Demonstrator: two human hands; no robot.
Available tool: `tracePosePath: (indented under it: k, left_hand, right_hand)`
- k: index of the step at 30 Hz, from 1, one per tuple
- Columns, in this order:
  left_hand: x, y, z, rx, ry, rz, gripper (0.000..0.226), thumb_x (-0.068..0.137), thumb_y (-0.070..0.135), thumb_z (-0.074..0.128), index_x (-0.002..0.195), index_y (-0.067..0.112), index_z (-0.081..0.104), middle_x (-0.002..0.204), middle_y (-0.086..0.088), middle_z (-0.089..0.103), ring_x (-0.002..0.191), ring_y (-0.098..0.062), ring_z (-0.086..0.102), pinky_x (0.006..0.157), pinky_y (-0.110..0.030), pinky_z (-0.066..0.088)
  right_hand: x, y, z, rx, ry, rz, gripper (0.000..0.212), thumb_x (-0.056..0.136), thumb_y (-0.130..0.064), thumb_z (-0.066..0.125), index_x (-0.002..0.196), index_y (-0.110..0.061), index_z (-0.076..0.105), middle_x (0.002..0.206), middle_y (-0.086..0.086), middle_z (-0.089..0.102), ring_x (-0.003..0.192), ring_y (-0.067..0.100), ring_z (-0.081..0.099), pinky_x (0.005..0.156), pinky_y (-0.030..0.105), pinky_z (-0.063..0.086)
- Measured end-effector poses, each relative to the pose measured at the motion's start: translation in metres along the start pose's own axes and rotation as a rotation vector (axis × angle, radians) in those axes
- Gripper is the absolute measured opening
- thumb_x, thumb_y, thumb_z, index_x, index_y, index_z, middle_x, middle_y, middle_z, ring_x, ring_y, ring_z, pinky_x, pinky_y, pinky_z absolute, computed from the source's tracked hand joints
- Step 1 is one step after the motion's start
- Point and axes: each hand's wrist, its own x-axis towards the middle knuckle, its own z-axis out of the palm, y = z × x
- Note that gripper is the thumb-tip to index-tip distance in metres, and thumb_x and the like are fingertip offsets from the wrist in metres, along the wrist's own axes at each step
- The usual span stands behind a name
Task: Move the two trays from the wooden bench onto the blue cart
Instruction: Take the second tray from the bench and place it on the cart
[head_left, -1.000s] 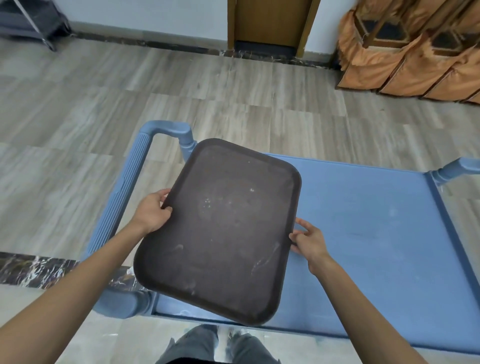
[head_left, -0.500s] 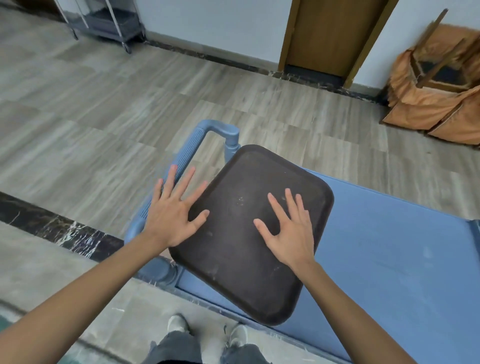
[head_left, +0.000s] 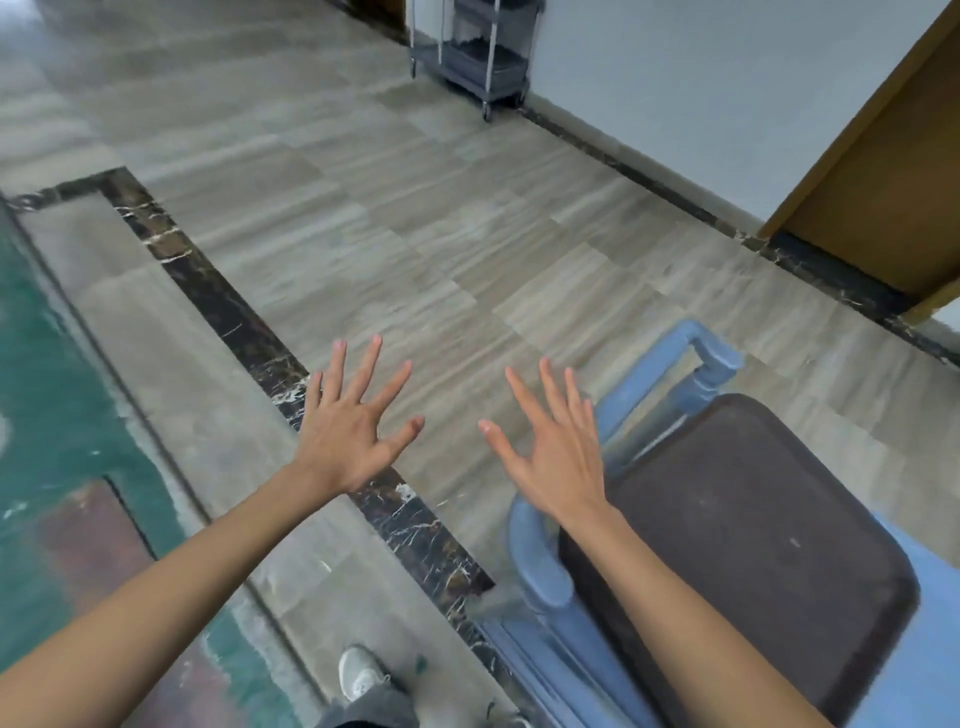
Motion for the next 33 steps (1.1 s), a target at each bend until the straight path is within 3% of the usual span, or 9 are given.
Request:
tracePosePath:
  k: [3,5,11,17,25,33]
  left_hand:
    - [-0.007,-0.067,-0.010,0.020,0.002,-0.084,0.075,0.083,0.079,0.014,0.150,0.045,0.020,0.164,0.005,-0.003,0.149,-0.032,-0.013,0.117,-0.058,0.013]
    - [-0.023,-0.154,-0.021,0.028,0.003,-0.265,0.072,0.085,0.078,0.016,0.151,0.047,0.016,0.164,0.006,-0.008,0.149,-0.032,-0.016,0.118,-0.058,0.010]
    - [-0.025,-0.186,-0.021,0.036,-0.018,-0.254,0.071,0.086,0.078,0.014,0.151,0.048,0.008,0.163,0.006,-0.013,0.146,-0.030,-0.024,0.118,-0.057,0.003]
    - [-0.020,-0.264,-0.014,0.031,-0.047,-0.438,0.071,0.087,0.077,0.015,0.151,0.048,0.007,0.163,0.005,-0.014,0.147,-0.030,-0.023,0.119,-0.056,0.003]
    - [0.022,-0.375,0.006,0.008,-0.100,-0.720,0.074,0.086,0.076,0.012,0.152,0.045,0.006,0.163,0.004,-0.015,0.147,-0.030,-0.022,0.119,-0.056,0.005]
    - [0.030,-0.451,-0.005,-0.080,-0.032,-1.027,0.073,0.088,0.074,0.015,0.153,0.043,0.006,0.164,0.003,-0.010,0.148,-0.030,-0.018,0.120,-0.055,0.006]
  right_hand:
    - [0.036,-0.047,0.030,-0.033,-0.057,-0.064,0.074,0.088,-0.080,0.032,0.154,-0.051,0.014,0.168,-0.006,0.002,0.154,0.018,-0.011,0.123,0.047,0.003]
    - [0.074,-0.119,0.079,-0.037,-0.164,-0.165,0.074,0.087,-0.082,0.029,0.153,-0.053,0.012,0.168,-0.008,-0.001,0.153,0.017,-0.014,0.124,0.046,0.001]
    - [0.099,-0.134,0.110,-0.089,-0.264,-0.153,0.077,0.085,-0.085,0.023,0.154,-0.053,0.009,0.167,-0.008,-0.008,0.152,0.019,-0.017,0.124,0.048,0.001]
    - [0.160,-0.213,0.174,-0.072,-0.374,-0.276,0.086,0.078,-0.091,0.012,0.154,-0.052,0.005,0.167,-0.009,-0.008,0.152,0.018,-0.017,0.124,0.047,0.001]
    - [0.288,-0.298,0.271,-0.138,-0.552,-0.444,0.083,0.083,-0.087,0.022,0.155,-0.048,0.010,0.168,-0.008,-0.004,0.153,0.020,-0.013,0.124,0.048,0.003]
    - [0.367,-0.403,0.337,-0.201,-0.684,-0.696,0.081,0.087,-0.083,0.023,0.157,-0.045,0.010,0.168,-0.007,-0.003,0.154,0.018,-0.012,0.124,0.048,0.004]
